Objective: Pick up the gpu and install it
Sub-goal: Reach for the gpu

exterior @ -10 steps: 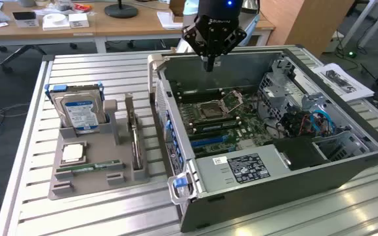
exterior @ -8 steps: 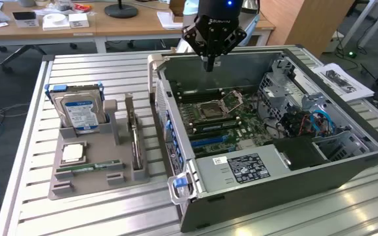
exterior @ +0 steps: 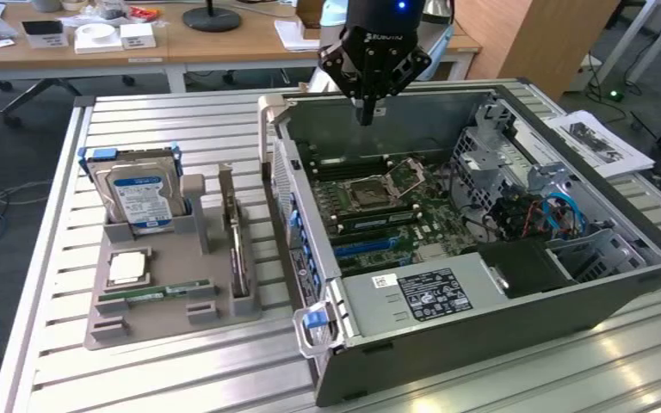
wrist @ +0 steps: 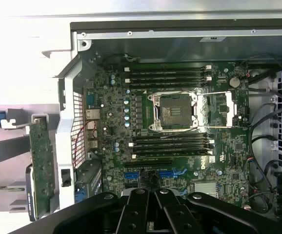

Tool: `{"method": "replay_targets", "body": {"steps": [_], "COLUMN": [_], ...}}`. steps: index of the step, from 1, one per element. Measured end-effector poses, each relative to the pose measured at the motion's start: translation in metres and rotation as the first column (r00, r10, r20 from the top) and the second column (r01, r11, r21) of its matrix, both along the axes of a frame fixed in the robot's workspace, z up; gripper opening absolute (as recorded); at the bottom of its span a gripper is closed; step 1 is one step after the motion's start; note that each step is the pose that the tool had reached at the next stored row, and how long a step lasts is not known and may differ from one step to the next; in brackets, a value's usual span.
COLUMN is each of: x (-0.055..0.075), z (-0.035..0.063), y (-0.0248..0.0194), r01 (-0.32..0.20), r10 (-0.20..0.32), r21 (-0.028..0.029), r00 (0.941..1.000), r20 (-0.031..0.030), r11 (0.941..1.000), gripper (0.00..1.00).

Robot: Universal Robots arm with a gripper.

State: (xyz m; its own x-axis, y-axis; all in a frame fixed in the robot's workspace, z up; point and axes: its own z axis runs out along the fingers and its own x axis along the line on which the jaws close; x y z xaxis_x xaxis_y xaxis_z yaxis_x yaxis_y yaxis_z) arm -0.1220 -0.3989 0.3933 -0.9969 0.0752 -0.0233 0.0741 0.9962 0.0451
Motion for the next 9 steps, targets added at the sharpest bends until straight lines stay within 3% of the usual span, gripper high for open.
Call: {"method": "replay_targets", "body": {"steps": [9], "x": [-0.011], "z": [0.0000], "y": [0.0000], "r01": [0.000], "r10": [0.000], "r21": [-0.0001], "r00": [1.0000], "r20": [0.0000], "r11": [1.0000], "gripper": [0.11]}}
